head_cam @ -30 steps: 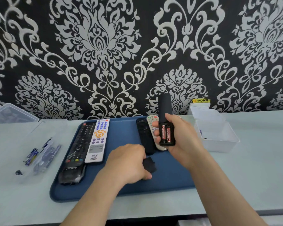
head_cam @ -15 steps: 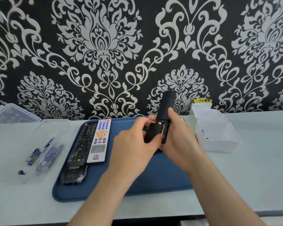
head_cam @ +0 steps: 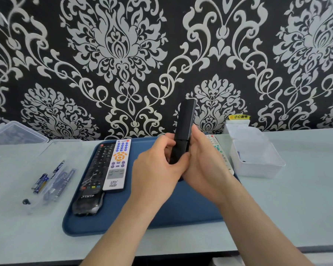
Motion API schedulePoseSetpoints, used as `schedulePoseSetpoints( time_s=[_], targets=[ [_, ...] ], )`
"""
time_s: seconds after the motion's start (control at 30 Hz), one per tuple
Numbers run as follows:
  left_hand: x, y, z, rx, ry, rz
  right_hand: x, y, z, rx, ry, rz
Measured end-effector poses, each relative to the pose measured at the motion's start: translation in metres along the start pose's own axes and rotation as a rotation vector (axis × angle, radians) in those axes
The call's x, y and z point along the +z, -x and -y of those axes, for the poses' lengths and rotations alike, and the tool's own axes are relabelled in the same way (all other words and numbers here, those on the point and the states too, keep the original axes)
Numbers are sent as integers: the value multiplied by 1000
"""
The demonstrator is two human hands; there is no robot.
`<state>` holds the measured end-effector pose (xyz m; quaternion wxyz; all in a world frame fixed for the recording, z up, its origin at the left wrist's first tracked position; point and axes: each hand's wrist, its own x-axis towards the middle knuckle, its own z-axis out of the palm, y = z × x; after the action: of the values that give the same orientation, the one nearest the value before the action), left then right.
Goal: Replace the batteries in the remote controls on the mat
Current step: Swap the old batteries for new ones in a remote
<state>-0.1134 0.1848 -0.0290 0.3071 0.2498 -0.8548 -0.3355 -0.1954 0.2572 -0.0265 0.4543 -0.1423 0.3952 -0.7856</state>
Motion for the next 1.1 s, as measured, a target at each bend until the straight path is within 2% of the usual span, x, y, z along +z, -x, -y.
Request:
schedulePoseSetpoints(
  time_s=[0.17, 0.27, 0.37, 0.5, 0.83, 1.1],
  targets=[
    [2, 2, -1, 118, -70, 19, -4, 2, 3, -56, -38, -84],
    [-1, 0, 2, 222, -209, 155, -9, 0, 5, -77, -45, -175],
    [-3, -2, 7, 425, -332, 279, -15, 1, 10, -89, -130, -174],
    [-2, -5, 12, 548, -423, 211, -18, 3, 11, -91, -95, -136],
    [1, -4, 19, 562, -421, 52, -14, 1, 2, -102, -78, -109],
    [3, -1, 20, 518, -441, 6, -12, -1, 0, -110, -53, -129]
  ],
)
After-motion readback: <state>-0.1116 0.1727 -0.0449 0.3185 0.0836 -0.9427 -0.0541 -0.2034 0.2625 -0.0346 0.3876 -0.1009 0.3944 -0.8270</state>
